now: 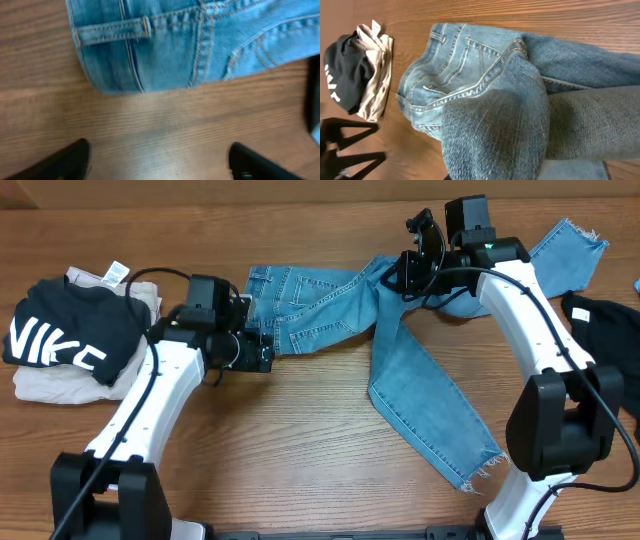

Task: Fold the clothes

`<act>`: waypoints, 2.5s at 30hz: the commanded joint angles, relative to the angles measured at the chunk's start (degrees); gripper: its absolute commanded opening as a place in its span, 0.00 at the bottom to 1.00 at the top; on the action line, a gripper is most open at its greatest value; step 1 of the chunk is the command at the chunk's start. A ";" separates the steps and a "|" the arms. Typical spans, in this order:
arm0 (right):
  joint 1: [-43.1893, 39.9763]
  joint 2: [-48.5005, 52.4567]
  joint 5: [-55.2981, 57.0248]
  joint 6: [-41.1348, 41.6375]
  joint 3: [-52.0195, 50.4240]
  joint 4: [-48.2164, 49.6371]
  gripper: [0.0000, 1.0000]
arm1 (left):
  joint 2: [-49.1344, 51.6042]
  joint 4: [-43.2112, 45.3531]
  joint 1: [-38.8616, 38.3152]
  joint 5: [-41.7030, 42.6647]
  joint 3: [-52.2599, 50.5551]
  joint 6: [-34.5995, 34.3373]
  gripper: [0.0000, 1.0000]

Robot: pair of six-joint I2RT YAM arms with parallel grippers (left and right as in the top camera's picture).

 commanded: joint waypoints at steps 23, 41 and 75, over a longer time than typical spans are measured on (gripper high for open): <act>0.20 -1.68 13.00 -1.51 1.38 -11.58 0.04 | -0.96 -22.03 8.59 6.78 31.78 -5.09 0.04; 0.22 -1.68 14.95 -1.49 1.38 -11.06 0.06 | 18.25 -35.17 11.10 -13.97 39.12 -5.46 0.34; -2.97 -1.66 20.96 8.00 1.14 -24.44 0.93 | 12.07 -23.93 11.82 4.09 26.08 -2.12 0.04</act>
